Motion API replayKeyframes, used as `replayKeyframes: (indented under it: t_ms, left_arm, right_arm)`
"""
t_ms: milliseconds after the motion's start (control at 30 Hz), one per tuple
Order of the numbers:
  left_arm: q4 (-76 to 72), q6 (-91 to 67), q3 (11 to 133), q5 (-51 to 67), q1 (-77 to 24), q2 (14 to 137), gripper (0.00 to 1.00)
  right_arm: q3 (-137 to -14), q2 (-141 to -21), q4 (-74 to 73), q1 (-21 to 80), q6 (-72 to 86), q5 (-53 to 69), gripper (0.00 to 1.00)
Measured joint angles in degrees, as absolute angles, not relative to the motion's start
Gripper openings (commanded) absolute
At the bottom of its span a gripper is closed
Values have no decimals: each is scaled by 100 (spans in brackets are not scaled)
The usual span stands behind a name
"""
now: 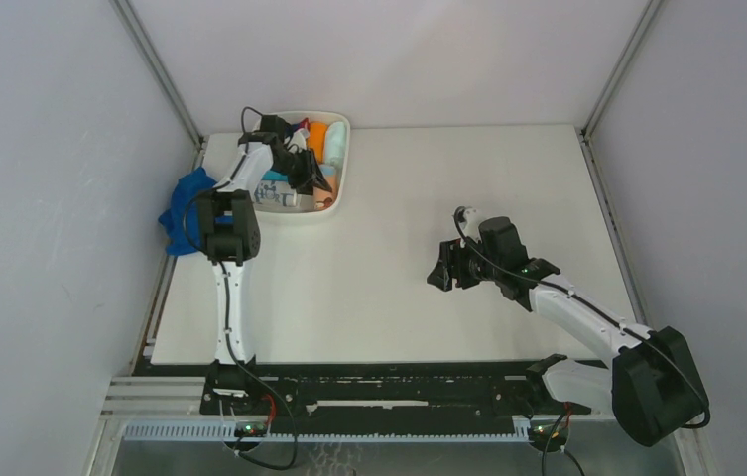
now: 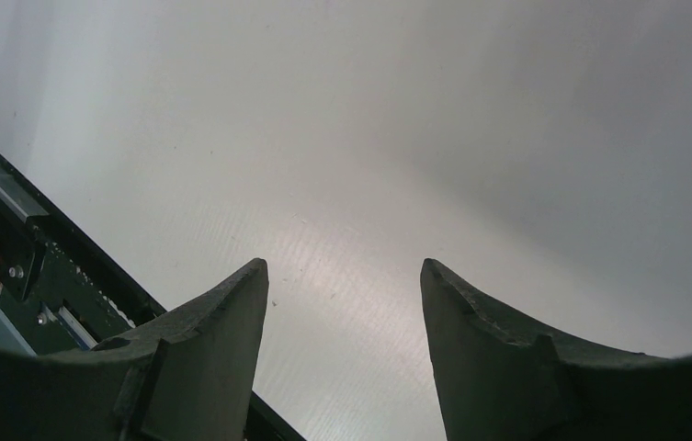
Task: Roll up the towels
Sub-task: Place the towel in the bin.
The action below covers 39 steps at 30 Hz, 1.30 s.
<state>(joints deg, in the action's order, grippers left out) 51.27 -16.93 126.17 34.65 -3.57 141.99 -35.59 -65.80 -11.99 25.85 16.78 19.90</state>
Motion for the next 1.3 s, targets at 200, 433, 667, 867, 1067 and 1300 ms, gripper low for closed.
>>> replayKeyframes:
  t_ms: [200,433,667,867,1067,1300]
  left_arm:
    - [5247,-1389,12617,3354,-405,14241,36]
    - [5238,-1267,12617,3153,-517,14254,43]
    - [5137,-1280,12623,3011,-639,14293,49]
    - [5109,-1319,12623,2880,-694,14317,58]
    - [5078,-1461,12623,2740,-740,14280,64]
    - [5000,-1627,12569,2497,-766,14180,71]
  right_arm:
    - [-3559,-6635,-1199,2585,1678,2001,61]
    - [-3559,-6722,-1199,2637,1664,1999,62]
    - [-3559,-6801,-1197,2777,1664,1979,62]
    - [-3559,-6801,-1194,2847,1664,1938,62]
    - [-3559,-6799,-1194,2871,1664,1927,62]
    - [-3559,-6755,-1199,2930,1664,1846,62]
